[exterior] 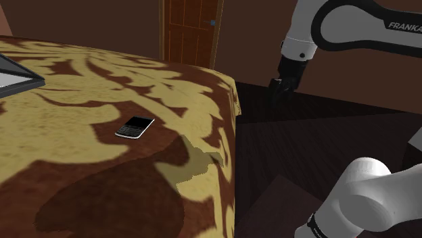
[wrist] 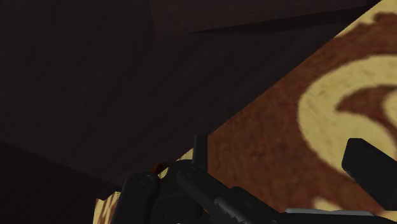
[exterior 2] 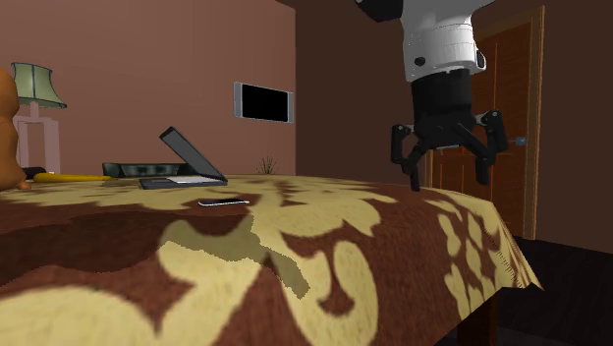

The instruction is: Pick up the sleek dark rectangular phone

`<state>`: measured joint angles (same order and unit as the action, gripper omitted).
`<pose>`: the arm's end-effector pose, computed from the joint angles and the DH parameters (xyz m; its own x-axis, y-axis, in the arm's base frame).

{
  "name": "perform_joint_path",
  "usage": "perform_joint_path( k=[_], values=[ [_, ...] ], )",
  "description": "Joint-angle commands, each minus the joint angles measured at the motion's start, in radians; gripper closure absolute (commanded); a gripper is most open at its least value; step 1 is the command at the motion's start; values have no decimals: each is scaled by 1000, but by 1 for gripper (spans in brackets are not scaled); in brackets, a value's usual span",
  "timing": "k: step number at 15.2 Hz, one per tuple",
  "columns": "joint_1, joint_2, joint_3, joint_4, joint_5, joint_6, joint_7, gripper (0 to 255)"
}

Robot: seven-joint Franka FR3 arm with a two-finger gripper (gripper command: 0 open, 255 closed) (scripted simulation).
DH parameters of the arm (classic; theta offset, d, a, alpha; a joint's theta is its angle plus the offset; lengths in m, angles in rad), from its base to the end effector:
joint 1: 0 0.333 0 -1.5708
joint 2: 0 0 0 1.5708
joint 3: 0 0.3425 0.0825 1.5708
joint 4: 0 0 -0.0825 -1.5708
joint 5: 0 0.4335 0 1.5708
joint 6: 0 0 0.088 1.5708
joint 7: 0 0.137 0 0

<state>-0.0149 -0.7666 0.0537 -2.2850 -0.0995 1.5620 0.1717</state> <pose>0.3445 0.0048 0.6097 0.9872 -0.1451 0.0655 -0.1525 -0.9801 0.1268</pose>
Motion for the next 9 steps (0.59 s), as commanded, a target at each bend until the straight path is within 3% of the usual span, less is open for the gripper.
perform_joint_path(
  k=[1,9],
  values=[
    [0,0,0,0,0,0,0,0],
    [9,116,173,67,139,30,297,0]
  ],
)
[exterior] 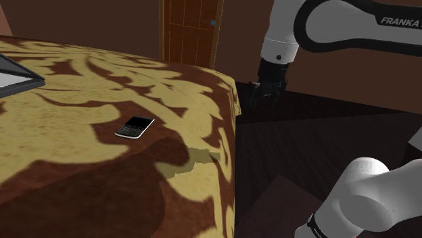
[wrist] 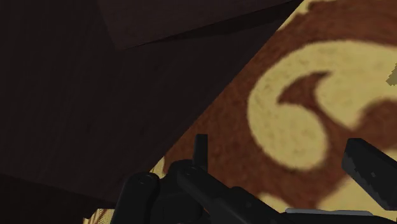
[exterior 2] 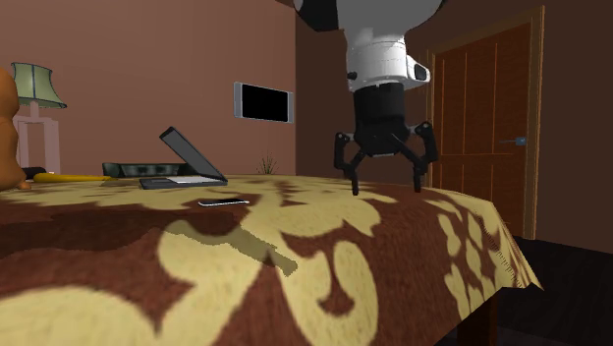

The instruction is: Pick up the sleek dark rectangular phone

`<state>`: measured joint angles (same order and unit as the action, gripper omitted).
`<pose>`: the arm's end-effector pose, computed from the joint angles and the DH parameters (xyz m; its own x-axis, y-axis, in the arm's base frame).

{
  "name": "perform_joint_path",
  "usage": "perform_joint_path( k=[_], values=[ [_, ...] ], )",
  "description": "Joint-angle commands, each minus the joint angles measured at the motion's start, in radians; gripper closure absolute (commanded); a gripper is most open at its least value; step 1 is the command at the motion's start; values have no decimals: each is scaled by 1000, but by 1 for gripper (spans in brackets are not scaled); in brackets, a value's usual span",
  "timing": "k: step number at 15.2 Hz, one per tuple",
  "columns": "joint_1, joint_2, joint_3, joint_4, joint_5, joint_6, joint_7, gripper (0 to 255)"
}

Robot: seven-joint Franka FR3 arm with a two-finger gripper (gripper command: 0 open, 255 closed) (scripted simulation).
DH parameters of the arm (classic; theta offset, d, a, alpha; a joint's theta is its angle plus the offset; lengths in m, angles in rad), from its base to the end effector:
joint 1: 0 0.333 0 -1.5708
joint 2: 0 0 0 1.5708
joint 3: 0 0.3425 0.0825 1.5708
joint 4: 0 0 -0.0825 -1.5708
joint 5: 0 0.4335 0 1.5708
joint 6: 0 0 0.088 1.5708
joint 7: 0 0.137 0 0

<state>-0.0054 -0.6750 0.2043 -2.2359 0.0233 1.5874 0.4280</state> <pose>0.3672 0.0948 0.5977 0.9623 -0.2660 0.0577 -0.2703 -0.9588 0.0876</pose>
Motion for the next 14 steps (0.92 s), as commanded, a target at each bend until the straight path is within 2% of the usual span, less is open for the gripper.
perform_joint_path(
  k=[1,8,14],
  values=[
    [-1,44,44,33,30,10,78,0],
    [-14,221,188,174,92,53,337,0],
    [-29,421,309,349,80,84,570,0]
  ],
)
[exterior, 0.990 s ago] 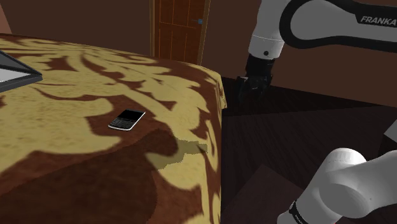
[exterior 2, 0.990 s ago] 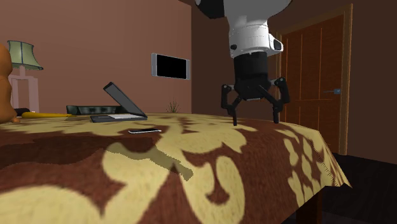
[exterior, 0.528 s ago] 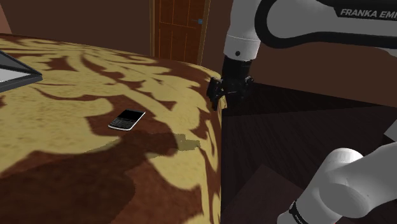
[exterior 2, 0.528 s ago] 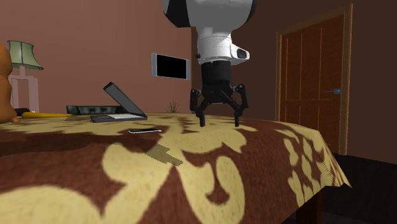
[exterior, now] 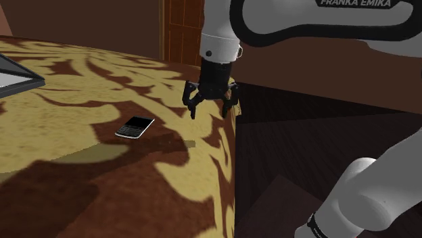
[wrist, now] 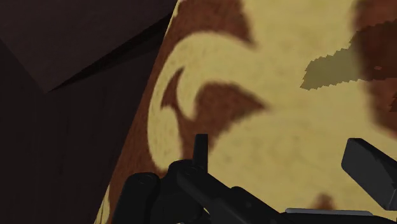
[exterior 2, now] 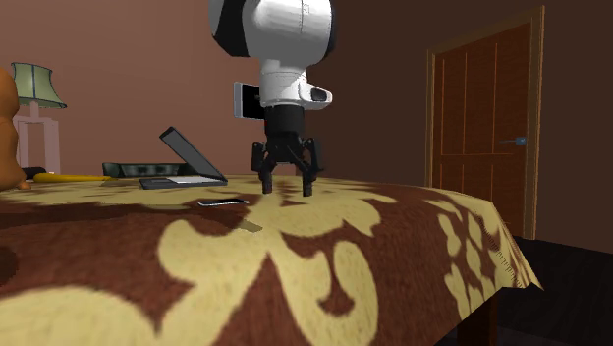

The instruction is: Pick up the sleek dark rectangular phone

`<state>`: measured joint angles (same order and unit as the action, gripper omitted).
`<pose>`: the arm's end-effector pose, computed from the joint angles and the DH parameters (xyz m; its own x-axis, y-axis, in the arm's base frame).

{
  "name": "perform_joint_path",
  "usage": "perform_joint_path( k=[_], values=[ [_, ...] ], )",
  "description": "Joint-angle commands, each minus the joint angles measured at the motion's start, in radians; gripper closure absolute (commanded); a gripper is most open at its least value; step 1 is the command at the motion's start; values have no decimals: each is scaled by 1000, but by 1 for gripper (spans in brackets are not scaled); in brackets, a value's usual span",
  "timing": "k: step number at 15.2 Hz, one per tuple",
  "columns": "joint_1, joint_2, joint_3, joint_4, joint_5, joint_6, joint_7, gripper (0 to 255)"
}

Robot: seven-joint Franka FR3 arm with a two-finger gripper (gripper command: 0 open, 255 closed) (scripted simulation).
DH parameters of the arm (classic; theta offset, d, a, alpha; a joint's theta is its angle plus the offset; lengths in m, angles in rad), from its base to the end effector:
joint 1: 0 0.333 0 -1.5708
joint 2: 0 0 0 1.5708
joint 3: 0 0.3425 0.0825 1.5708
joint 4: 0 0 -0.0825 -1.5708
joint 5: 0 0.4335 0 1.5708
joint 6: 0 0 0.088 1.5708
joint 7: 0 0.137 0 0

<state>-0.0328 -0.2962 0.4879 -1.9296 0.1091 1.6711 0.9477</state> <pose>0.4492 0.2638 0.5858 0.8670 -0.4975 0.0266 -0.4979 -0.8671 0.0121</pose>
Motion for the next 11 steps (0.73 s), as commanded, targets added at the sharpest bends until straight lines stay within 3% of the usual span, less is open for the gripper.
perform_joint_path(
  k=[1,6,11],
  values=[
    [-2,80,44,77,-16,3,91,0],
    [17,294,127,278,-102,2,300,0],
    [106,542,161,544,-234,-44,498,0]
  ],
)
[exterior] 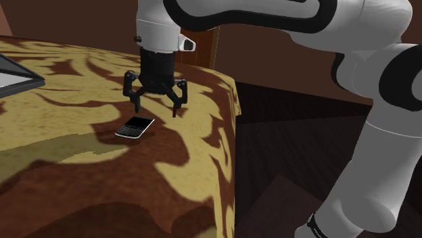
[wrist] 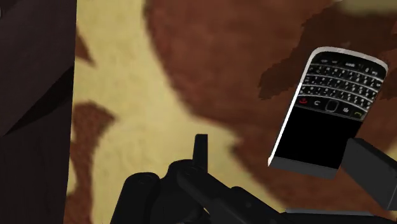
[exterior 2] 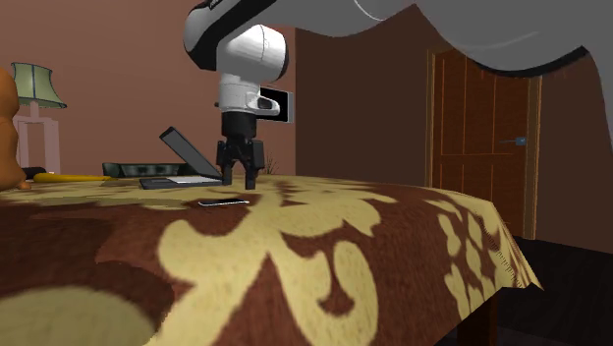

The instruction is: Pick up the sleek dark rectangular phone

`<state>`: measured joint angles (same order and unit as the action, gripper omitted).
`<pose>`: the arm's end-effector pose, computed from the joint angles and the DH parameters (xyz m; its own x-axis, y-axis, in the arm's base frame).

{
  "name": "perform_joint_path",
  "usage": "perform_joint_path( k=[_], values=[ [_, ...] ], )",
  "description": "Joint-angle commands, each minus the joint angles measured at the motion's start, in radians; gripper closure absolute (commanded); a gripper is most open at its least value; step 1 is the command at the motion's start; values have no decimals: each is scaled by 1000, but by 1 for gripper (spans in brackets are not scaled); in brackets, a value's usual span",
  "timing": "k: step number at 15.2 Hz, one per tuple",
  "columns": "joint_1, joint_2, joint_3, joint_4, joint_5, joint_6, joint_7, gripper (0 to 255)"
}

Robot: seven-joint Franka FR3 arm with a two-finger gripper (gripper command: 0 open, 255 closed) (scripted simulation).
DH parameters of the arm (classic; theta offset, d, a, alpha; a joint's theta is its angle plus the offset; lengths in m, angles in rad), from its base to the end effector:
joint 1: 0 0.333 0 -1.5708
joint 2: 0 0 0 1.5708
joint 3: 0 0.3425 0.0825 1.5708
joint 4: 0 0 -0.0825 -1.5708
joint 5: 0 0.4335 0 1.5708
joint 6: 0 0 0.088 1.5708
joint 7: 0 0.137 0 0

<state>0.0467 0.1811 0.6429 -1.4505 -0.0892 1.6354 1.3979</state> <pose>0.5379 0.3846 0.5957 0.7556 -0.6549 -0.0119 -0.6547 -0.7547 -0.0422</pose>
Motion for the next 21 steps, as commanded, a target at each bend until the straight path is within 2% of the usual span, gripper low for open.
perform_joint_path(
  k=[1,3,10,12,13,21],
  values=[
    [54,118,5,130,-64,-25,83,0],
    [104,200,-4,240,-105,-56,129,0],
    [75,170,-6,101,-87,55,124,0],
    [73,168,-6,91,-86,63,124,0],
    [74,168,-6,94,-86,61,124,255],
    [73,168,-6,92,-86,62,123,255]
  ],
)
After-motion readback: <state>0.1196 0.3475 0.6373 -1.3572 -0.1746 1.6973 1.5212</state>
